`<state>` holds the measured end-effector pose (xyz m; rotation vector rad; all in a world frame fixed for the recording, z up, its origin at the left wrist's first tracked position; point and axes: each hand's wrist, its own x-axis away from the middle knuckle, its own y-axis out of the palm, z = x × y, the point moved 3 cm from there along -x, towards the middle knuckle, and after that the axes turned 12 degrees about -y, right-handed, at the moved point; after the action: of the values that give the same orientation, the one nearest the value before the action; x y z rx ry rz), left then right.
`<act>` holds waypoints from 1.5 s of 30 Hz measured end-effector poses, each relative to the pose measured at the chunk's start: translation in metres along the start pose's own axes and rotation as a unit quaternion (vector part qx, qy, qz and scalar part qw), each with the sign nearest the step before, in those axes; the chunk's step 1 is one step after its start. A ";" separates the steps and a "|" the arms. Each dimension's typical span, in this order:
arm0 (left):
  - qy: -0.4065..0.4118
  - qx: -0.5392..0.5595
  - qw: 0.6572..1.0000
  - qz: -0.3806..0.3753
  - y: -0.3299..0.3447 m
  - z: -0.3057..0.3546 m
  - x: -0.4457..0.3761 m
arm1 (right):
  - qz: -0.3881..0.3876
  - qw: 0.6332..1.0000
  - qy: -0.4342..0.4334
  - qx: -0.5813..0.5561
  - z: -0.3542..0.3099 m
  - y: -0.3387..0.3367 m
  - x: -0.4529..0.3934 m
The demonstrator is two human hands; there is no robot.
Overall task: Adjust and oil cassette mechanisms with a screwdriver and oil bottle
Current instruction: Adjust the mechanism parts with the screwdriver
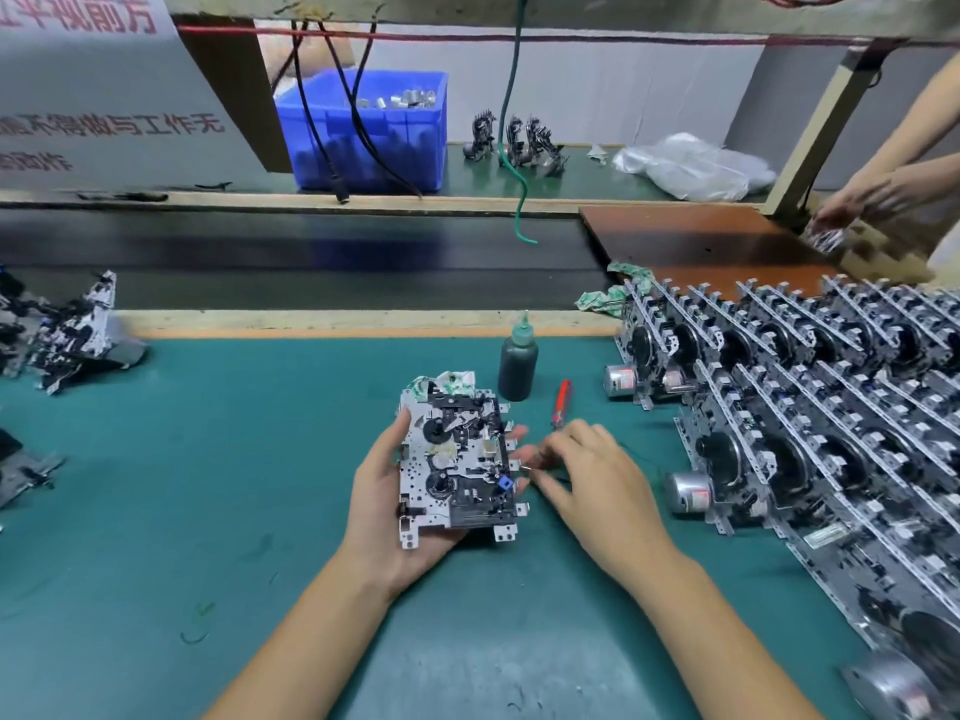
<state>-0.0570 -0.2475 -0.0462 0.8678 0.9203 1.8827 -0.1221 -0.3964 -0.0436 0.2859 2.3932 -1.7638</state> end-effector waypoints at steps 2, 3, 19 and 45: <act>-0.007 0.007 1.000 0.012 -0.004 -0.002 -0.001 | 0.029 0.999 0.011 -0.027 0.003 -0.005 0.000; -0.011 0.007 1.000 0.021 -0.006 -0.003 -0.001 | 0.054 0.997 0.023 -0.056 0.005 -0.010 0.001; -0.093 -0.009 0.991 0.094 -0.016 -0.001 -0.006 | -0.118 0.805 0.122 -0.568 -0.005 -0.018 0.012; -0.135 -0.038 0.986 0.090 -0.015 -0.005 -0.006 | -0.196 0.835 0.119 -0.499 -0.019 -0.011 0.015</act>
<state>-0.0531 -0.2491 -0.0625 1.1585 0.6171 1.8793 -0.1394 -0.3801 -0.0308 -0.1518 3.3199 -0.3247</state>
